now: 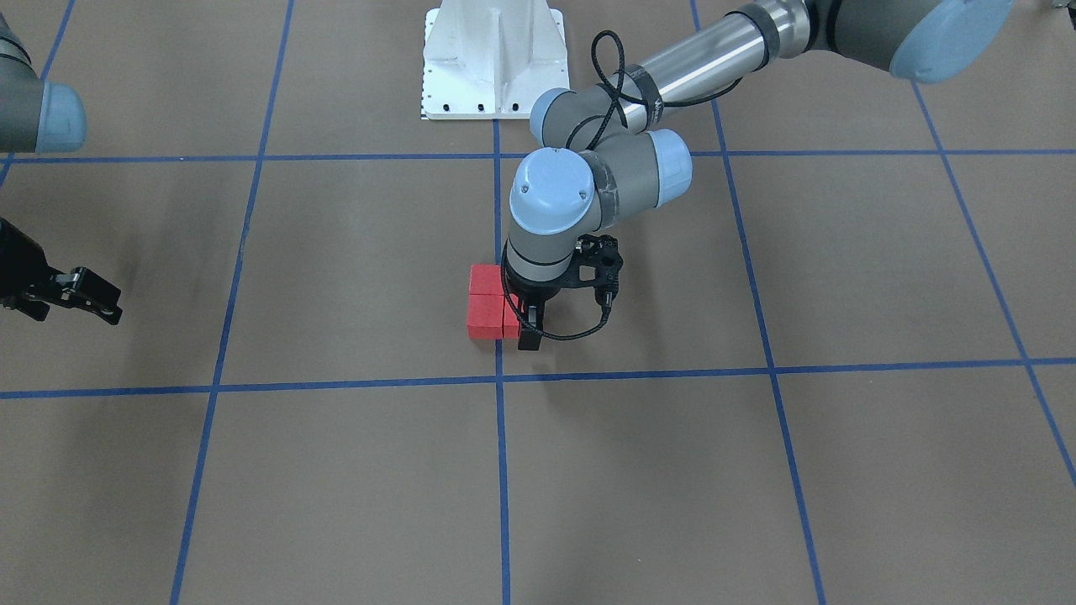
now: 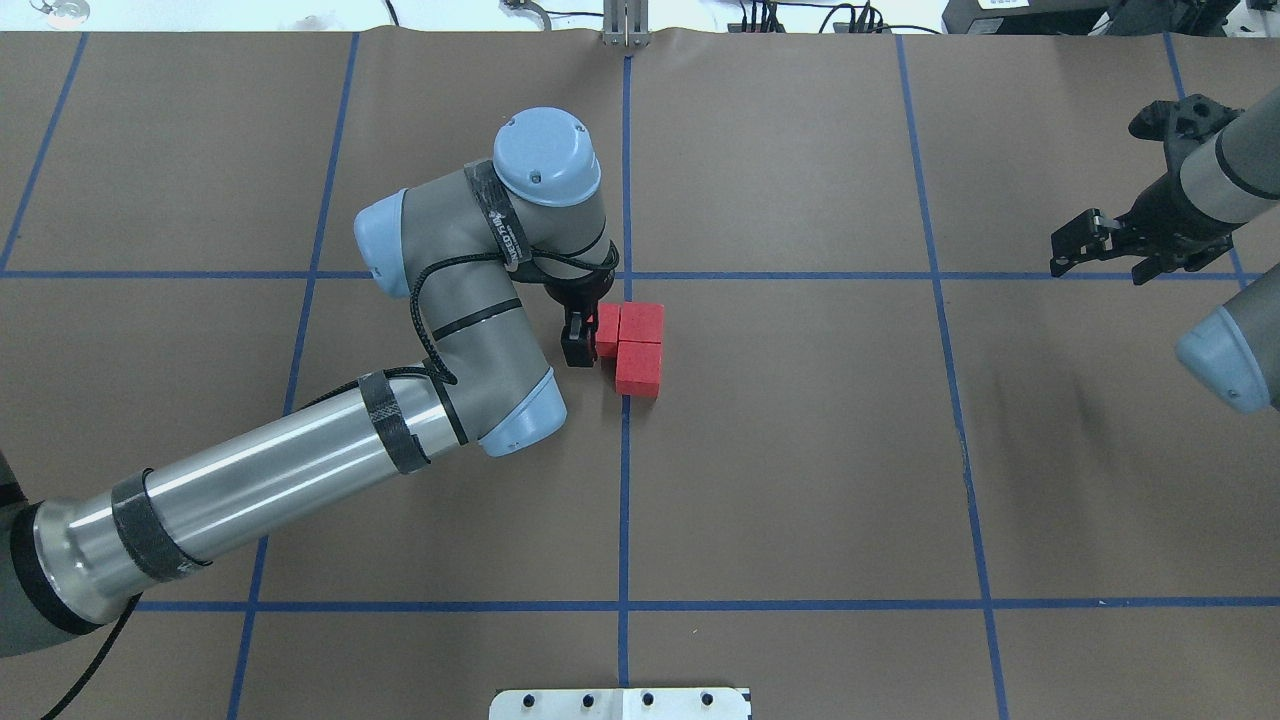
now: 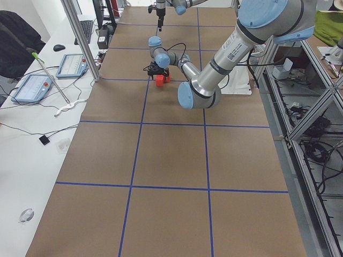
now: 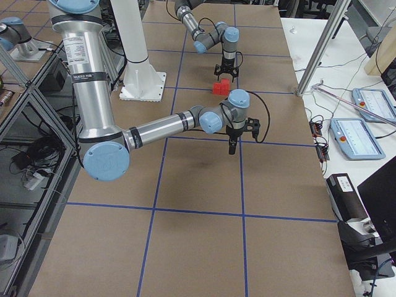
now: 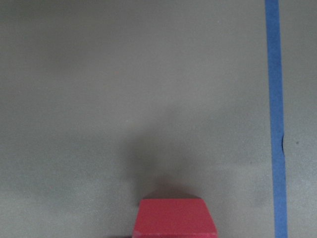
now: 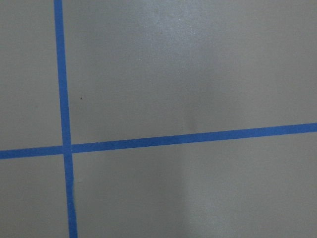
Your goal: Form red blocks into L shape at center
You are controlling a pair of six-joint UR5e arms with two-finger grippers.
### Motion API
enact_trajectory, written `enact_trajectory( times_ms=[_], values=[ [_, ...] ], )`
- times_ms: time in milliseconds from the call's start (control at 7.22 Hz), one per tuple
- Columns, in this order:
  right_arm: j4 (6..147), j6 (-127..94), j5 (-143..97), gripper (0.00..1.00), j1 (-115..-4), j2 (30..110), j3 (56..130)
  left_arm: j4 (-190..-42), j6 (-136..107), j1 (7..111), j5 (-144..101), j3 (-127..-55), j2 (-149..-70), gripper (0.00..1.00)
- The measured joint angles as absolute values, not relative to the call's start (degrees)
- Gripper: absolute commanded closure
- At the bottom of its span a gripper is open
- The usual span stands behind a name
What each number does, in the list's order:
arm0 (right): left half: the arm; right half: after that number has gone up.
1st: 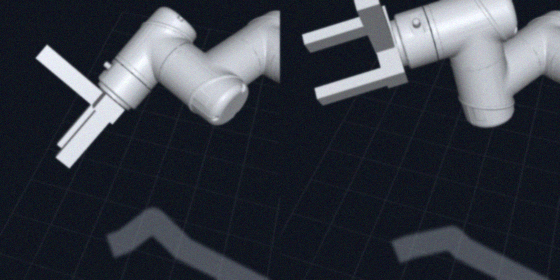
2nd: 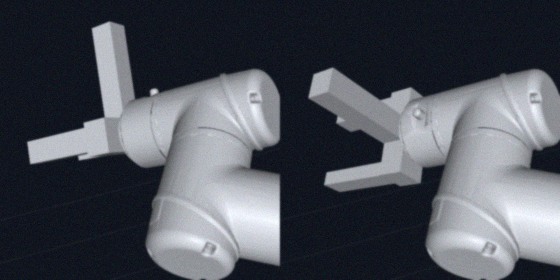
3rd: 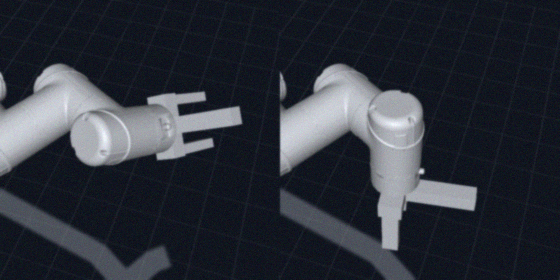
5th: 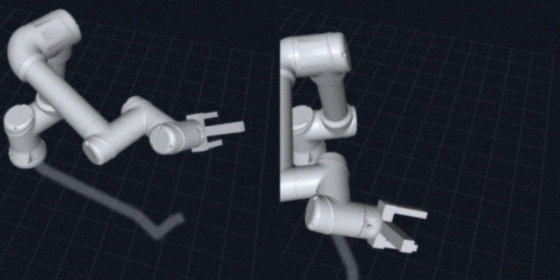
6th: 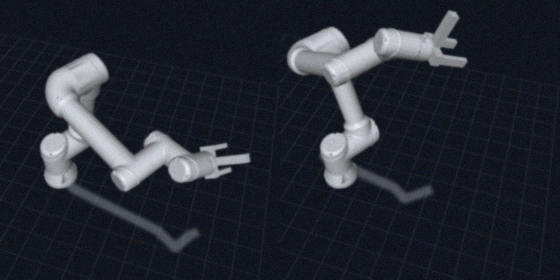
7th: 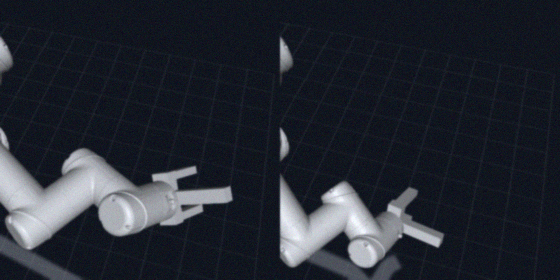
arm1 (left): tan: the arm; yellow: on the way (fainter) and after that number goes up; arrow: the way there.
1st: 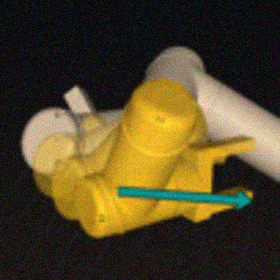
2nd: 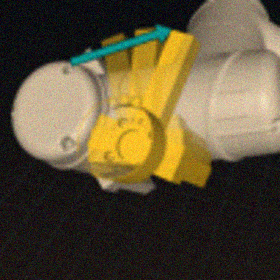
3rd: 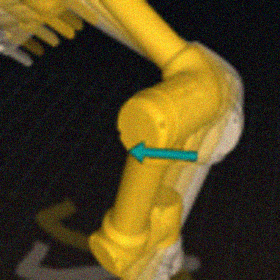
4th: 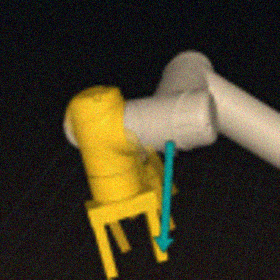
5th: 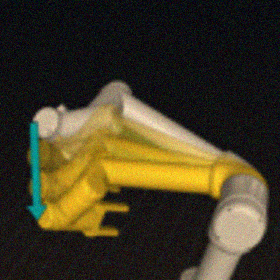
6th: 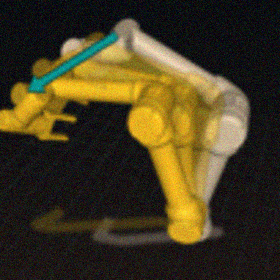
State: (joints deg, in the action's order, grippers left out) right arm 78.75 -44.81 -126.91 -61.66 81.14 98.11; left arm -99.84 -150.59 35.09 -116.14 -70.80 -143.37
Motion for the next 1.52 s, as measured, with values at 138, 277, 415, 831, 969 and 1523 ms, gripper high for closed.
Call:
enact_trajectory(
  times_ms=[138,277,415,831,969,1523],
  values=[
    [78.8,-44.8,-126.9,0.0,-61.7,81.2,98.1,-99.5,-150.1,35.7,-117.4,-72.1,-143.1,0.0],
    [78.7,-44.7,-126.9,0.0,-61.7,81.2,98.0,-99.3,-149.0,36.7,-119.2,-75.0,-141.7,0.0],
    [78.8,-44.7,-126.9,0.0,-61.7,81.2,98.0,-99.1,-146.3,37.8,-120.6,-80.1,-137.7,0.0],
    [78.7,-44.0,-126.9,0.0,-61.8,81.5,98.0,-99.1,-127.1,43.5,-121.8,-98.8,-116.9,0.0],
    [78.8,-43.9,-127.0,0.0,-62.1,81.6,98.1,-99.2,-119.1,46.0,-122.0,-102.3,-111.1,0.0],
    [78.9,-37.2,-128.3,0.0,-67.6,83.4,98.1,-99.6,-80.7,62.8,-128.4,-106.0,-96.5,0.0]
  ],
)
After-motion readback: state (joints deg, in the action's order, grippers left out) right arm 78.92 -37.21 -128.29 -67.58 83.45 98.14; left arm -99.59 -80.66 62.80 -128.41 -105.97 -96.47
